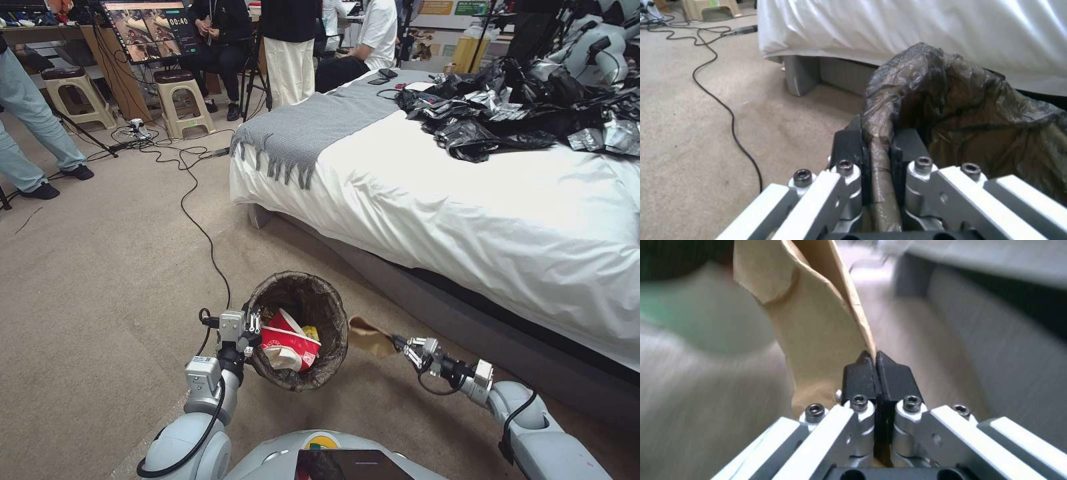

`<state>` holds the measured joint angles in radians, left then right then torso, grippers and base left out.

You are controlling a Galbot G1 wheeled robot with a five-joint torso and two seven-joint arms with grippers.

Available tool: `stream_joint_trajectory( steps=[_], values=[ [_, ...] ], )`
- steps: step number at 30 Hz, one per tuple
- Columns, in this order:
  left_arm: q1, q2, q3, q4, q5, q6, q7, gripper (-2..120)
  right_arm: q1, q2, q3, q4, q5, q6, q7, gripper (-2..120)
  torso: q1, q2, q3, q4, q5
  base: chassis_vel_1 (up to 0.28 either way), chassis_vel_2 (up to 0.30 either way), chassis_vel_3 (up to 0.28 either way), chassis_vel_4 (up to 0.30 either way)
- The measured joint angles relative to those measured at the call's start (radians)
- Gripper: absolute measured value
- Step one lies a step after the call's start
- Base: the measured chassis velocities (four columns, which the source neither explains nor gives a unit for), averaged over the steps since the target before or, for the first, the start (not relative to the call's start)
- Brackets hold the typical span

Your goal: Pick up the trash bin, then pick up the garbage from the floor and place it into the trash bin.

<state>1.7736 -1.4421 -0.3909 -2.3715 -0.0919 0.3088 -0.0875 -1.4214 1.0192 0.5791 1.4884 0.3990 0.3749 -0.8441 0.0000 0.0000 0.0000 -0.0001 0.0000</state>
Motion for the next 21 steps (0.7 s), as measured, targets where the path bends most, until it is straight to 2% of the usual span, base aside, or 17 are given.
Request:
stream_joint_trajectory(
  steps=[4,11,14,19,21],
  values=[
    [0.002,0.000,0.000,0.000,0.000,0.000,0.000,7,-0.008,0.018,0.036,0.085,0.091,-0.003,0.036,0,0.000,0.000,0.000,0.0001,0.0000,0.000,0.000,0.000,0.000],
    [0.006,-0.001,0.000,-0.001,0.001,0.000,0.000,7,-0.003,0.032,0.090,0.170,0.140,-0.003,0.043,0,0.000,0.000,0.000,0.0001,-0.0001,0.000,0.000,0.000,0.000],
    [0.008,-0.002,0.000,-0.002,0.002,-0.001,0.000,7,0.000,0.031,0.132,0.237,0.202,-0.004,0.048,0,0.000,0.000,0.000,0.0001,0.0001,0.000,0.000,0.000,0.000],
    [0.007,-0.004,0.001,0.000,0.004,-0.002,0.000,7,-0.022,0.033,0.143,0.332,0.281,-0.010,0.061,0,0.000,0.000,0.000,0.0001,0.0000,0.000,0.000,0.000,0.000],
    [0.006,-0.004,0.006,0.007,0.006,-0.003,0.000,7,-0.046,0.035,0.122,0.418,0.329,-0.017,0.082,0,0.000,0.000,0.000,0.0000,0.0000,0.000,0.000,0.000,0.000]
  ],
)
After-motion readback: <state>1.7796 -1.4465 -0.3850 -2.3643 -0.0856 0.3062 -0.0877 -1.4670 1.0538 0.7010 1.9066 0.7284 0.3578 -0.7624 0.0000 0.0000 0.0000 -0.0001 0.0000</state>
